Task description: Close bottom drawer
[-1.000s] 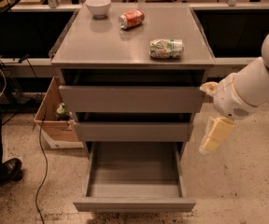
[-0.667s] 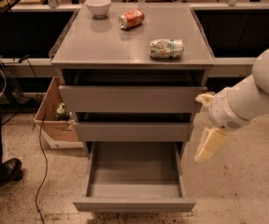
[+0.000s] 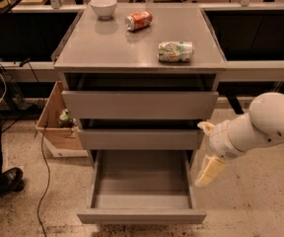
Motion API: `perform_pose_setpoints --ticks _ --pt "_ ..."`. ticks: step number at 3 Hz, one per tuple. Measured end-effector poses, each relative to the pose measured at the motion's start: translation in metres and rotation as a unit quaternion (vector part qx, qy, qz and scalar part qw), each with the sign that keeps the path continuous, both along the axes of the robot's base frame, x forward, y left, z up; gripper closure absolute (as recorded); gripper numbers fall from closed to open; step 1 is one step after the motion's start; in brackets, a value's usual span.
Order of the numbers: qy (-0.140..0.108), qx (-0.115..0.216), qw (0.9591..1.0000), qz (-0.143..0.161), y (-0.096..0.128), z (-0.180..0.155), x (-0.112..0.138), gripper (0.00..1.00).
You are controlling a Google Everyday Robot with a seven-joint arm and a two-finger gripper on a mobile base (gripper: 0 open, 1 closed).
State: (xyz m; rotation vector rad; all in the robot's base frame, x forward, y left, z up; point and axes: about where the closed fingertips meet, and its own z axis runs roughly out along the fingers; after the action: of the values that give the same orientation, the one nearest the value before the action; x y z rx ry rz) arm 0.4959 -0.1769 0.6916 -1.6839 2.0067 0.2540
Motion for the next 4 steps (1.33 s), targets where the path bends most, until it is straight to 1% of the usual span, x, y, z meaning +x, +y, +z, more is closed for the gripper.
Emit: perform_pose_setpoints --ticks 1,2,4 --pt "0.003 0.028 0.9996 0.01 0.009 -0.045 0.005 0.0" --pt "0.007 0.03 0.9994 0.014 0.012 -0.054 0.006 0.0" --pt "0.019 0.043 0.9988 0.018 0.022 -0.11 0.016 0.0"
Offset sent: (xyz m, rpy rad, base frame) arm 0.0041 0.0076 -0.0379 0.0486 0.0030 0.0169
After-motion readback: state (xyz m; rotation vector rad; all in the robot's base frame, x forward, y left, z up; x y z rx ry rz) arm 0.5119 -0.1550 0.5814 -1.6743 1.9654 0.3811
